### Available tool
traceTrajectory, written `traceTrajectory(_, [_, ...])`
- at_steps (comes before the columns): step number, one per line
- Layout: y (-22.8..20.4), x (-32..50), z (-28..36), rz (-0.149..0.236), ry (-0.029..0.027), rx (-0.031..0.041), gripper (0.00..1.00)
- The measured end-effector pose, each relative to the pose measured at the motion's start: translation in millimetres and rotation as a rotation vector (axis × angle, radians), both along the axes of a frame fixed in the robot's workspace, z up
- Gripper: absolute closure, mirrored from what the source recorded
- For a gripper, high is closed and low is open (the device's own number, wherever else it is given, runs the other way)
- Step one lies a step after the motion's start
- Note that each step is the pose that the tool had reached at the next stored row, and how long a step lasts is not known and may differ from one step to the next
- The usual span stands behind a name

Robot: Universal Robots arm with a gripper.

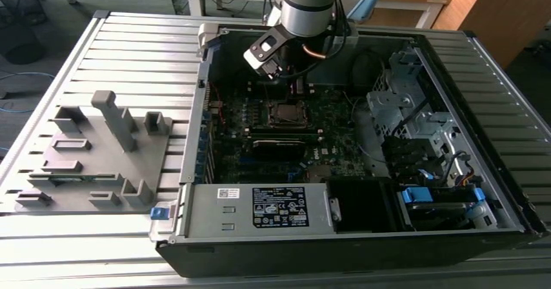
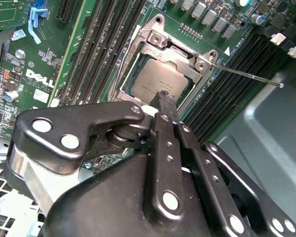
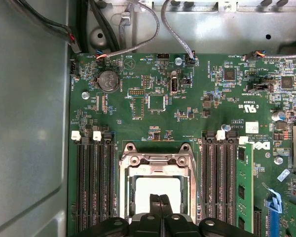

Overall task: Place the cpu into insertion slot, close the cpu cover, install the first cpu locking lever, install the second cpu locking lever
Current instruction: 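Close the cpu cover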

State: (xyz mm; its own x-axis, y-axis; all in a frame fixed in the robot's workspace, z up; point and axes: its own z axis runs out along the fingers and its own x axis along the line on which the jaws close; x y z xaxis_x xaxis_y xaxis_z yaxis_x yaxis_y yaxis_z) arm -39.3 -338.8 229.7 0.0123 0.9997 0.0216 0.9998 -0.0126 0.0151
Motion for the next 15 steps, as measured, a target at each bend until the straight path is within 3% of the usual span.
traceTrajectory(4, [0.0,0.0,0.0,0.027,0.0,0.0,0.89])
traceTrajectory(15, [-0.1,0.0,-0.3,0.224,0.0,0.0,0.89])
